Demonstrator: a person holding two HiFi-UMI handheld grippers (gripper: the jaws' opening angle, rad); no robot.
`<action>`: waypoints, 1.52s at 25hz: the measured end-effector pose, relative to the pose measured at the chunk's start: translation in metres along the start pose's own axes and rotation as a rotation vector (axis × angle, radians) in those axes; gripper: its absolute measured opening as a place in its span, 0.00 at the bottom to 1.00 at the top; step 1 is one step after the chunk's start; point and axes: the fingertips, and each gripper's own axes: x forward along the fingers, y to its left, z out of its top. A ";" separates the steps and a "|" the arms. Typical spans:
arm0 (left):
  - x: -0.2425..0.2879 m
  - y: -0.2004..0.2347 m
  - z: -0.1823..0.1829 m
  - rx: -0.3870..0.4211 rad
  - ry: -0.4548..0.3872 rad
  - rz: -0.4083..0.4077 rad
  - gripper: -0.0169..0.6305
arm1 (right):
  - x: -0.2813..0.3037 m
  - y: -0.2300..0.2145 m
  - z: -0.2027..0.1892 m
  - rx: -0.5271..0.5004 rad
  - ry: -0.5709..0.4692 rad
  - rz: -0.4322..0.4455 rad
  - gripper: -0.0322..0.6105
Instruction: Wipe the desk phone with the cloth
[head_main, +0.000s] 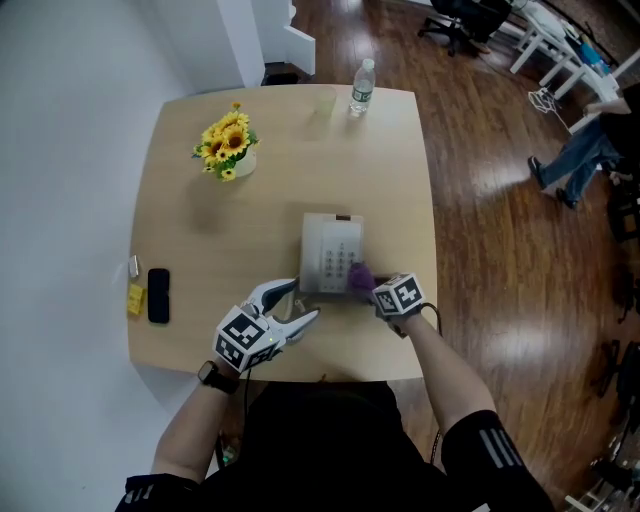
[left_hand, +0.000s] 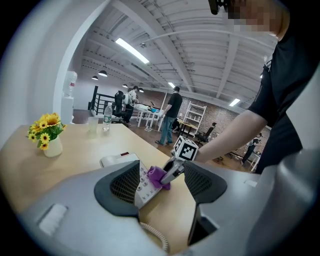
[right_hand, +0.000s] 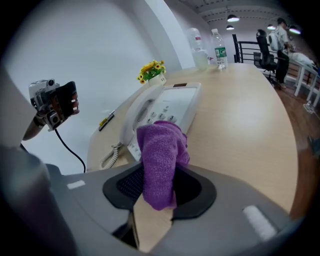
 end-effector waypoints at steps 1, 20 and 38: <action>0.000 0.000 0.000 0.001 0.000 0.000 0.45 | 0.001 0.002 -0.005 0.003 0.003 0.002 0.29; -0.013 0.001 -0.004 -0.009 -0.004 0.041 0.45 | -0.029 -0.029 0.159 -0.425 -0.004 -0.251 0.30; -0.016 0.002 -0.005 -0.023 -0.024 0.054 0.45 | 0.011 0.041 0.016 -0.634 0.167 -0.163 0.29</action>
